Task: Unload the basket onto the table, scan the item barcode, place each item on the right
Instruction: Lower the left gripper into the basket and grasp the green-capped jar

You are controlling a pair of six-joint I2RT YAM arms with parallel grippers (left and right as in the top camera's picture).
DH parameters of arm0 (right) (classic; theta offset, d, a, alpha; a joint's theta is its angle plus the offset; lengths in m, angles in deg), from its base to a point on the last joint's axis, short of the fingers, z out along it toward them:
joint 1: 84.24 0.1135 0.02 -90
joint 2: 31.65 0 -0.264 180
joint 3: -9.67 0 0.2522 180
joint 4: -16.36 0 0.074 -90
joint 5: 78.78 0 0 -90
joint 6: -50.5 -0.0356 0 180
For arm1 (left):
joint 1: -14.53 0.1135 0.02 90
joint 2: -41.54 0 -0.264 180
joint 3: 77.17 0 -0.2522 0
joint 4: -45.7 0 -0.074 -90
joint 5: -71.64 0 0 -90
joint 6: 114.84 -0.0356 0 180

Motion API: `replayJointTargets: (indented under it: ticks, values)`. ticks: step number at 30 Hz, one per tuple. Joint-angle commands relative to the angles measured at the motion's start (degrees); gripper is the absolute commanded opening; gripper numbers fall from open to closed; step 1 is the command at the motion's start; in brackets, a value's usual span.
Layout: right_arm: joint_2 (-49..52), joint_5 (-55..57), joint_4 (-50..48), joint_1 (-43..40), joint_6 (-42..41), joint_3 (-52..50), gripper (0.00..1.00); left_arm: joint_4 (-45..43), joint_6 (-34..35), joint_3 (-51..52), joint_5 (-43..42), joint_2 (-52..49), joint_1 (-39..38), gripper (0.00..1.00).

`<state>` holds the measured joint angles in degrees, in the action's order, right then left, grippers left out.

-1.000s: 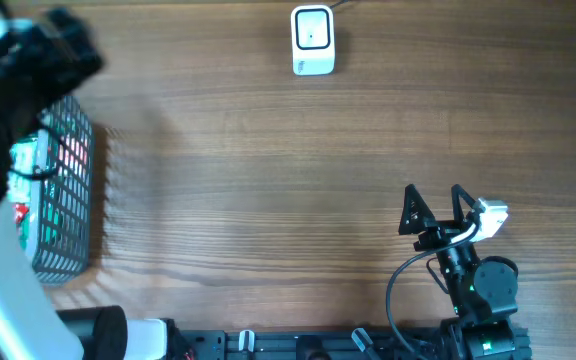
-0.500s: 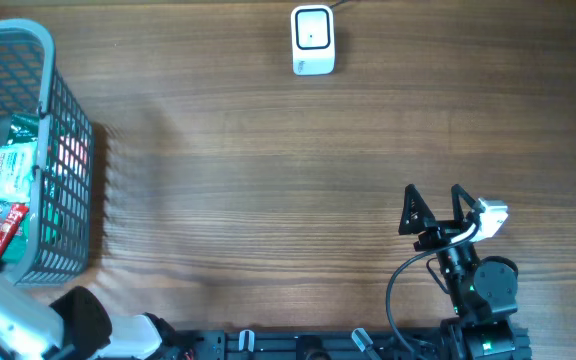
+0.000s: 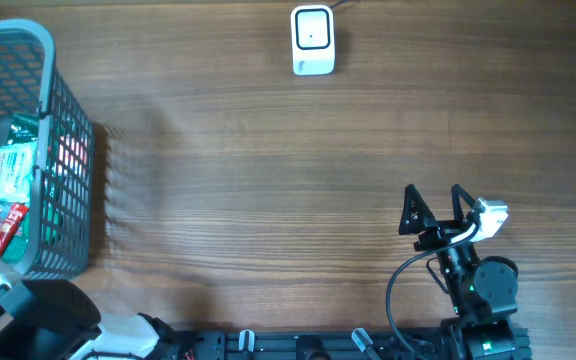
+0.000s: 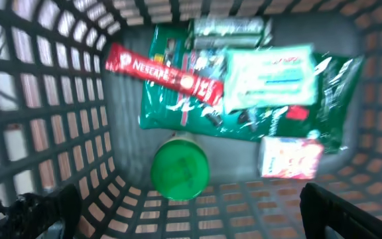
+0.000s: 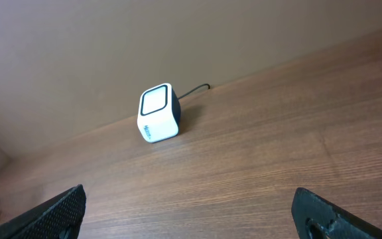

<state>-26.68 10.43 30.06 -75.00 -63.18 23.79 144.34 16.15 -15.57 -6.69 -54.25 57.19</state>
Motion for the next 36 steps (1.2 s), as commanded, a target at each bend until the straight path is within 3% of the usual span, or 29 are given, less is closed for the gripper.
replayJointTargets:
  ticks: [1, 9, 36]
  values:
    - [0.1, 0.8, -0.3, 0.2, 1.0, -0.1, 1.00, -2.2, -1.1, 6.1, -2.6, 0.0, 0.3, 1.00]
    - [0.1, 0.8, -0.3, 0.2, 1.0, -0.1, 1.00, -9.6, -1.6, 16.3, -3.5, 0.0, 0.3, 1.00]
    - [0.1, 0.8, -0.3, 0.2, 1.0, -0.1, 1.00, -24.7, -1.5, 35.6, -4.4, 0.0, 0.3, 1.00]
